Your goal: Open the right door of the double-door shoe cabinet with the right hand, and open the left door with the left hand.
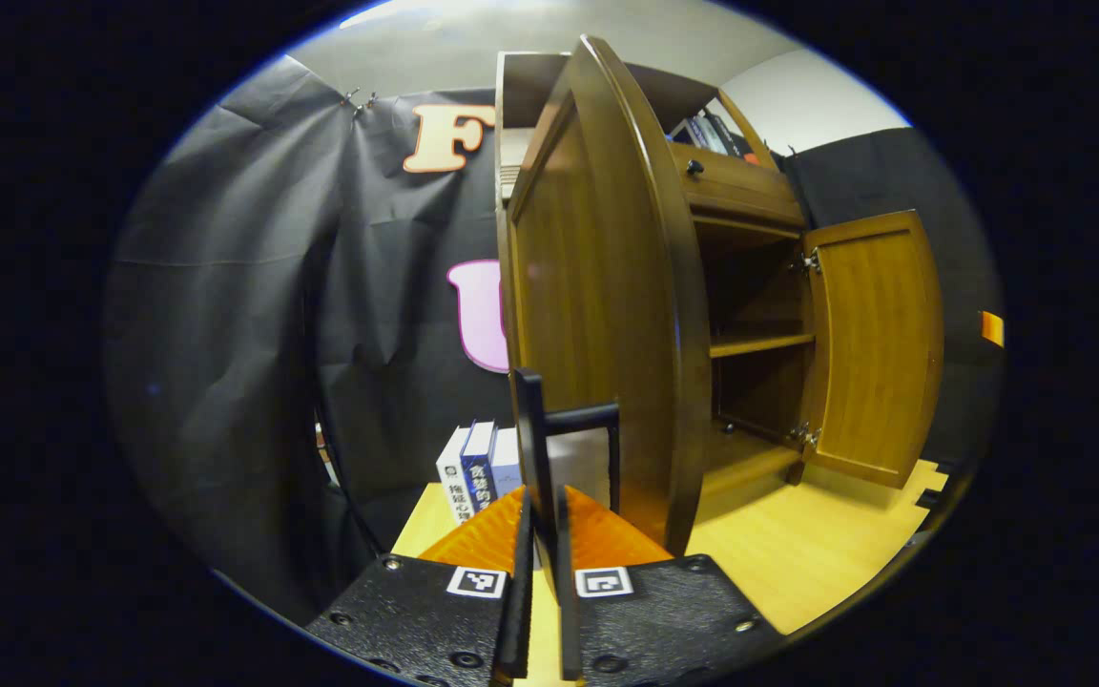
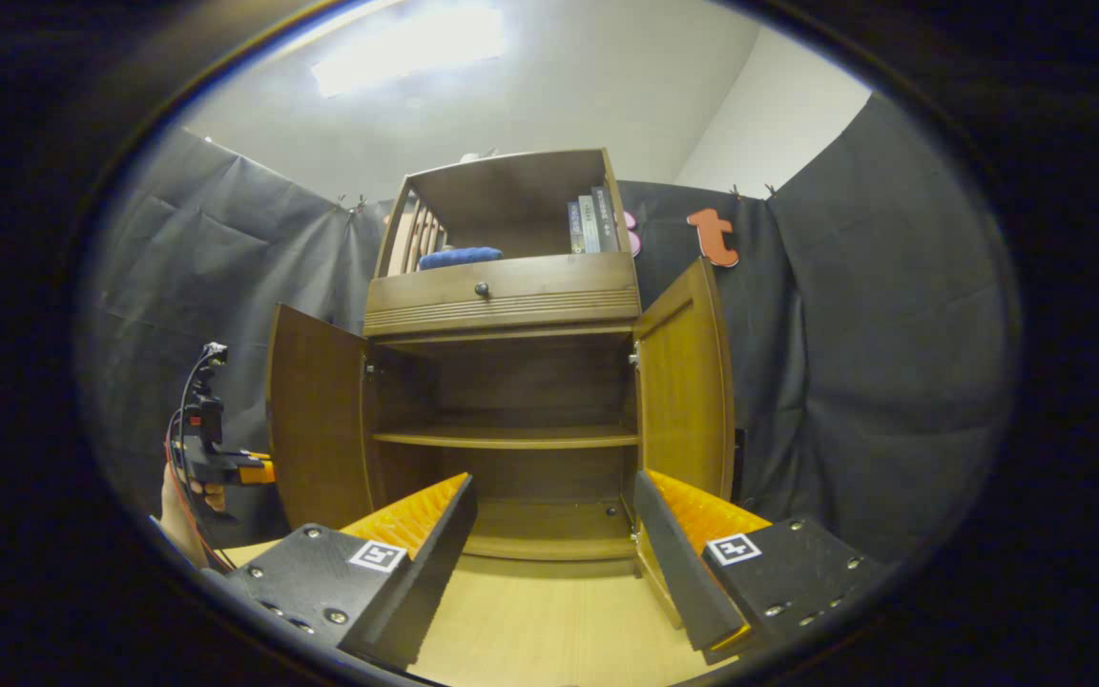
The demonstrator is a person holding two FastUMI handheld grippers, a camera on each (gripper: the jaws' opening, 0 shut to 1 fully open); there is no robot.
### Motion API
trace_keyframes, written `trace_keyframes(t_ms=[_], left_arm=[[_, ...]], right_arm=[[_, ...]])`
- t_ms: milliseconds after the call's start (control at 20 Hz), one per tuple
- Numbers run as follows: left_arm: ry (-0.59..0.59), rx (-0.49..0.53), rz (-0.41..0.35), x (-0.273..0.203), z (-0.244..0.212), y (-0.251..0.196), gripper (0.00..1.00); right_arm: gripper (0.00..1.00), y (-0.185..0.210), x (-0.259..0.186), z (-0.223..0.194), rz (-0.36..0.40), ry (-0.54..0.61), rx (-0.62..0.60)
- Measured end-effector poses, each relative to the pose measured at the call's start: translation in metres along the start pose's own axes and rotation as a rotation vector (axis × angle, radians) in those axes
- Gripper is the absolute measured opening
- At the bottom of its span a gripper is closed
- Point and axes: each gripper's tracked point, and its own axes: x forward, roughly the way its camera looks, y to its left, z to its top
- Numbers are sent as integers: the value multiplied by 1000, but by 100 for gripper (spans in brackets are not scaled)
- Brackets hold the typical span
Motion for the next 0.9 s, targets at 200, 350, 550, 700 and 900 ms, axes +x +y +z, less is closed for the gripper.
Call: trace_keyframes(t_ms=[200,350,550,700,900], left_arm=[[14,-24,-14,1,-1,22,8],[19,-42,-67,3,-3,34,3],[39,-69,-118,1,-6,47,3],[48,-59,-116,-1,-5,47,3],[39,-67,-122,0,-5,39,3]], right_arm=[[99,24,14,-6,47,7,-9],[99,28,16,-14,59,13,-17],[99,27,16,-24,39,33,-13],[100,14,14,-22,21,22,8],[99,6,8,-20,16,19,1]])
